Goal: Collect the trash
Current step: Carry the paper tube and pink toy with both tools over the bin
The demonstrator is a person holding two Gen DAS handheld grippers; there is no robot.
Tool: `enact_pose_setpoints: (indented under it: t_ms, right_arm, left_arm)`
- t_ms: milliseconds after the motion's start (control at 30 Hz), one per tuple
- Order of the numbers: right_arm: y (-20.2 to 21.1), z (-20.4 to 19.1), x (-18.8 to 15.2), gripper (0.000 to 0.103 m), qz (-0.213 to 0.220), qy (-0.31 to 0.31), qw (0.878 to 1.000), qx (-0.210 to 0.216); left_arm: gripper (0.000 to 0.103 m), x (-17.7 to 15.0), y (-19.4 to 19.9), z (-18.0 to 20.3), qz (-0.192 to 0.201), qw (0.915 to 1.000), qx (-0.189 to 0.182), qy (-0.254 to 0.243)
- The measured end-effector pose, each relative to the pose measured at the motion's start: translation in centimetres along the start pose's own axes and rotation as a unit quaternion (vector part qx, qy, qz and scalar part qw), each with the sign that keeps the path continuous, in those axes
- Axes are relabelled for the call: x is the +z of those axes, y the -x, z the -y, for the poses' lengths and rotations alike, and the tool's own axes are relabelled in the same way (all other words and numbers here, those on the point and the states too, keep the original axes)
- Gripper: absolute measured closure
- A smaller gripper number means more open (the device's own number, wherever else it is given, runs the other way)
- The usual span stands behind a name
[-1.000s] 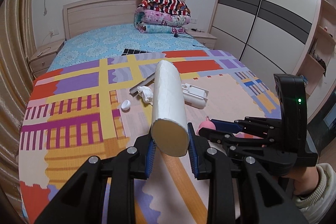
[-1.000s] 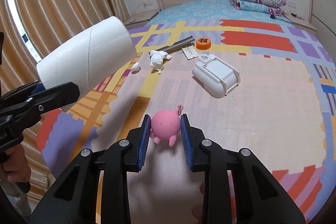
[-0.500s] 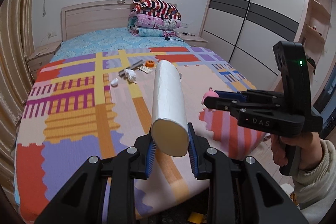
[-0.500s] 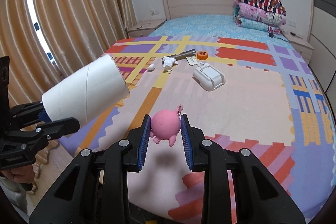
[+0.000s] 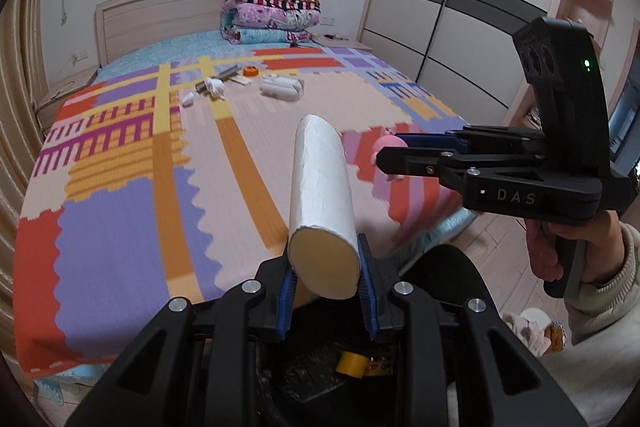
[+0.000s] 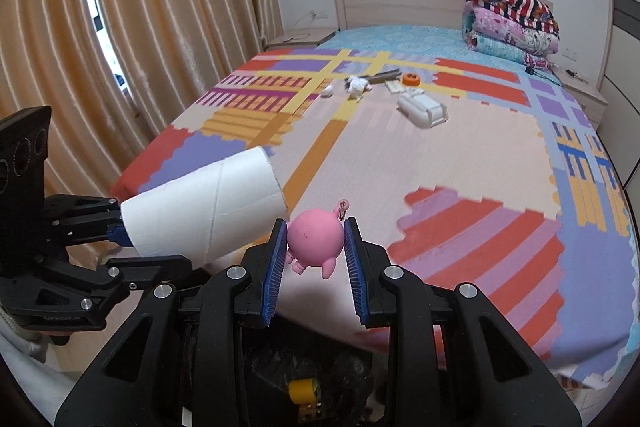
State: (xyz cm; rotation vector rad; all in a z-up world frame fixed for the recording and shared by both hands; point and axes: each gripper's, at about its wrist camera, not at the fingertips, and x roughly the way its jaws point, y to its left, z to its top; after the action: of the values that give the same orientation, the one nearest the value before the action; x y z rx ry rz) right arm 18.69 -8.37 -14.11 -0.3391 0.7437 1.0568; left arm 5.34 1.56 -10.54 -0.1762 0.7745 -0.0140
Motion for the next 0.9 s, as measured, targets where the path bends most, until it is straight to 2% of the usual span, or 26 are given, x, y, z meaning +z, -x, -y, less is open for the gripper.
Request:
enact_pose_setpoints:
  t_ms: [267,400,667,900]
  right_arm:
    - [-0.2,-0.6,-4.1,0.074,-0.031,-0.017,0.999,0.014]
    - [-0.4,-0.6,-5.9,0.074,-0.047,-0.025,0.998,0.017]
    - [-2.4,-0.3,-9.5,0.074,-0.094,-0.025,0.995,0.012]
    - [-5.3,0.0,-12.2,0.074,-0.146,-0.029,0.989,0.015]
  left_arm:
    - [0.077,-3.6,0.3,1.7,-0.028,0.9993,-0.021,-0.011]
    - [0.077,-5.5,-0.4,1.8,-0.048,0.9982,-0.035,0.003]
    - [0.077,-9.0,-3.8,1.8,-0.113,0.9935,-0.005,-0.013]
    - [0.077,-11.6,-8.1,1.0,-0.171,0.9851,0.012,-0.014]
